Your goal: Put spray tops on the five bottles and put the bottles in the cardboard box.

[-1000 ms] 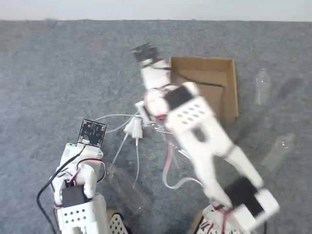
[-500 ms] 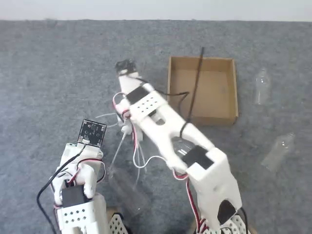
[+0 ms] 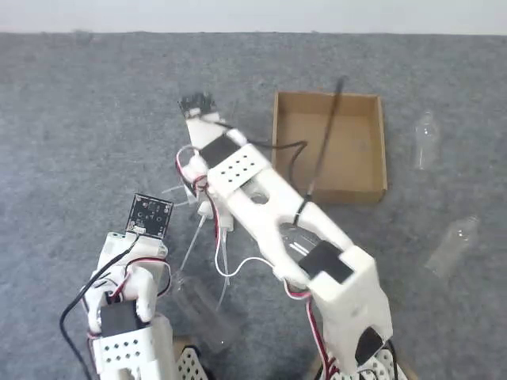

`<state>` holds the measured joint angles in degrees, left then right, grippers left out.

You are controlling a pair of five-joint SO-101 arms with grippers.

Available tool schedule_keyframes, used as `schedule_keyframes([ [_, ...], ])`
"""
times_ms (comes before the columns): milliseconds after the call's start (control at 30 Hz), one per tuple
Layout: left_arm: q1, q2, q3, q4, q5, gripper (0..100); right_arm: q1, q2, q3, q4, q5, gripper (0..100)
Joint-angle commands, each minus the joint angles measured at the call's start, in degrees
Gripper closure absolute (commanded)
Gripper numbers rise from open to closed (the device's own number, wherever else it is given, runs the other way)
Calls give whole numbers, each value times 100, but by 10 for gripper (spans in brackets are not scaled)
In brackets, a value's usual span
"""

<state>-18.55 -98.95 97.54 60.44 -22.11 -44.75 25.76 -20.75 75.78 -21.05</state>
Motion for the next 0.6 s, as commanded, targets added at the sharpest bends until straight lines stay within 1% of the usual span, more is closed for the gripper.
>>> schedule_keyframes([
  [0, 9, 26, -66, 26, -53, 988, 312, -866, -563, 576, 440, 745],
  [133, 9, 26, -66, 26, -53, 988, 734, -1270, -598, 1095, 782, 745],
  [233, 9, 26, -66, 26, -53, 988, 1165, -1516, -598, 1481, 1380, 745],
  [300, 9, 26, -66, 26, -53, 988, 1393, -1710, -598, 1736, 1635, 745],
  [467, 9, 26, -66, 26, -53, 988, 2026, -2264, -571, 2387, 1758, 745],
  [567, 9, 26, -66, 26, -53, 988, 2607, -2563, -563, 2589, 2075, 745],
])
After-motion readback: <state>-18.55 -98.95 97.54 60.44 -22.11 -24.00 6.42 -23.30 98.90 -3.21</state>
